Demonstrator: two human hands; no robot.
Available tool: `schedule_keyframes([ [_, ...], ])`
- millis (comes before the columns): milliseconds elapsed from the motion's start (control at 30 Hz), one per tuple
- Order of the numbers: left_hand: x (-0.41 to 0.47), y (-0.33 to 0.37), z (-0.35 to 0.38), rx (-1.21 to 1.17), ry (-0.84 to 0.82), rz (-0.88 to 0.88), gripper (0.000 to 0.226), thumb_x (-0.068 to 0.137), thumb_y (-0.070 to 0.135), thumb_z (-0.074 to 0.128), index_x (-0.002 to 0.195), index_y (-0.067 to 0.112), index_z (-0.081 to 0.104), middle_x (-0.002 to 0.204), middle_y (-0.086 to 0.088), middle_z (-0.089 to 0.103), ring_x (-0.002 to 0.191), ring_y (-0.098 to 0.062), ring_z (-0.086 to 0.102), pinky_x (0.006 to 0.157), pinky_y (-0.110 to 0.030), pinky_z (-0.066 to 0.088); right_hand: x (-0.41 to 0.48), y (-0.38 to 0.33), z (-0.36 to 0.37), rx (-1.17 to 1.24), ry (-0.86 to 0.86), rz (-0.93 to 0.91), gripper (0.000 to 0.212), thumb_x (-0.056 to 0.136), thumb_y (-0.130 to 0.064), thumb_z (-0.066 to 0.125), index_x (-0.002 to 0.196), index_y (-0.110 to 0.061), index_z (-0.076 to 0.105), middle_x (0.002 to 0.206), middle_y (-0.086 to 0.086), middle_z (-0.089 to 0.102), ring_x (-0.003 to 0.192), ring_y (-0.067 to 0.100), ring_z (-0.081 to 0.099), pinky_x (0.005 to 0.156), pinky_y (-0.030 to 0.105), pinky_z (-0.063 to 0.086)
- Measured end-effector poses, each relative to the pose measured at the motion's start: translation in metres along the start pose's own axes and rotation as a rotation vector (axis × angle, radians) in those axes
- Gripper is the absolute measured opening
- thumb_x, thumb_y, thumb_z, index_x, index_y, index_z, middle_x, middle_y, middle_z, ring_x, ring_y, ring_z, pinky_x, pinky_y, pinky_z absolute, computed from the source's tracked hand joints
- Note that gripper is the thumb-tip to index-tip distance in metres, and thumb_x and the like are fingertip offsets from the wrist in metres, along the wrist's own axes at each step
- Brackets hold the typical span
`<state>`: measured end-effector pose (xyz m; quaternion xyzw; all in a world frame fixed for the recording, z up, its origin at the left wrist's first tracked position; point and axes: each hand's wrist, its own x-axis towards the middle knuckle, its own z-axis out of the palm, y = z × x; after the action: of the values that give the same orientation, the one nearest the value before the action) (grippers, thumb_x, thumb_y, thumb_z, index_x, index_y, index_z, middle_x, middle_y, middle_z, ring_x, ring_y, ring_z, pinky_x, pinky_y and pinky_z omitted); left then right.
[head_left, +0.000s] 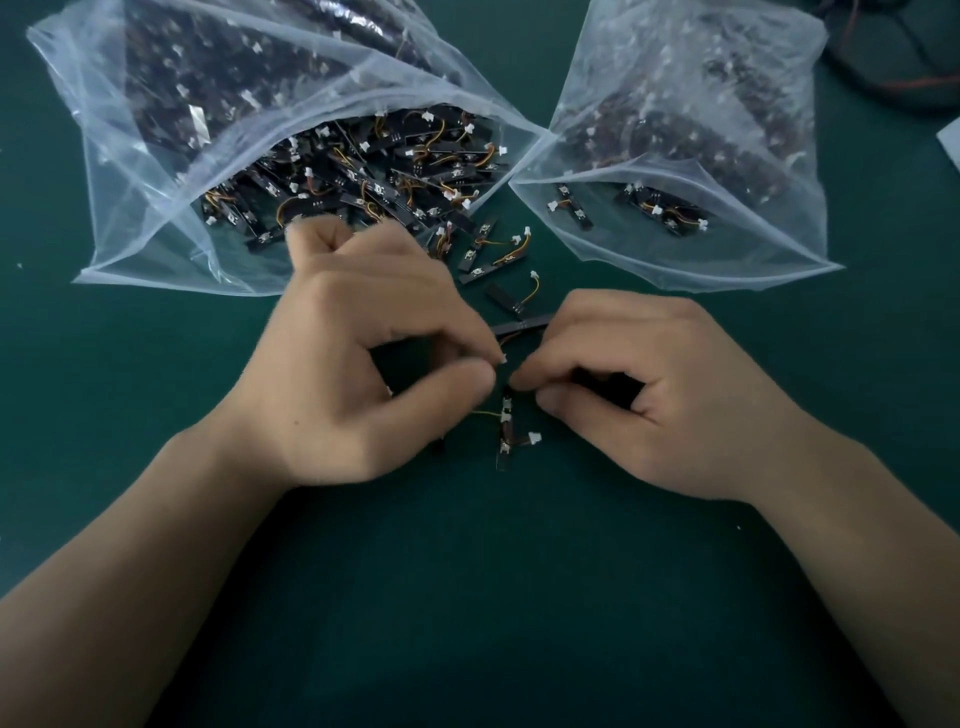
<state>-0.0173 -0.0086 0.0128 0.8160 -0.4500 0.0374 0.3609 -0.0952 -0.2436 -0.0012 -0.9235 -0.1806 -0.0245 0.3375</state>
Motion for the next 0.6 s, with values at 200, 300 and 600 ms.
schedule_keyframes([
  [200, 0.0027, -0.0046, 0.0024, 0.147, 0.190, -0.128, 0.020, 0.088, 0.017, 0.064, 0.072, 0.021, 0.074, 0.076, 0.019, 0.067, 0.084, -0.010, 0.061, 0.096, -0.045, 0.024, 0.0006, -0.0043, 0.0015, -0.027, -0.013, 0.010, 0.017, 0.095, -0.039, 0.065, 0.095, -0.028, 0.078, 0.089, -0.016, 0.062, 0.084, 0.008, 0.062, 0.069, 0.033, 0.050],
  [300, 0.0022, -0.0043, 0.0031, 0.162, 0.146, -0.103, 0.020, 0.084, 0.017, 0.061, 0.070, 0.023, 0.074, 0.073, 0.023, 0.062, 0.084, -0.010, 0.060, 0.094, -0.042, 0.022, -0.0006, -0.0043, -0.0002, -0.045, -0.029, -0.013, 0.019, 0.094, -0.038, 0.066, 0.100, -0.028, 0.080, 0.091, -0.013, 0.063, 0.085, 0.010, 0.062, 0.071, 0.039, 0.052],
  [600, 0.0019, -0.0057, 0.0075, 0.217, 0.004, 0.102, 0.026, 0.073, 0.008, 0.054, 0.057, 0.023, 0.070, 0.054, 0.011, 0.057, 0.073, -0.017, 0.056, 0.091, -0.043, 0.022, 0.0002, -0.0066, 0.0018, -0.105, -0.016, -0.019, 0.018, 0.089, -0.037, 0.070, 0.100, -0.027, 0.079, 0.089, -0.011, 0.063, 0.083, 0.011, 0.061, 0.073, 0.038, 0.052],
])
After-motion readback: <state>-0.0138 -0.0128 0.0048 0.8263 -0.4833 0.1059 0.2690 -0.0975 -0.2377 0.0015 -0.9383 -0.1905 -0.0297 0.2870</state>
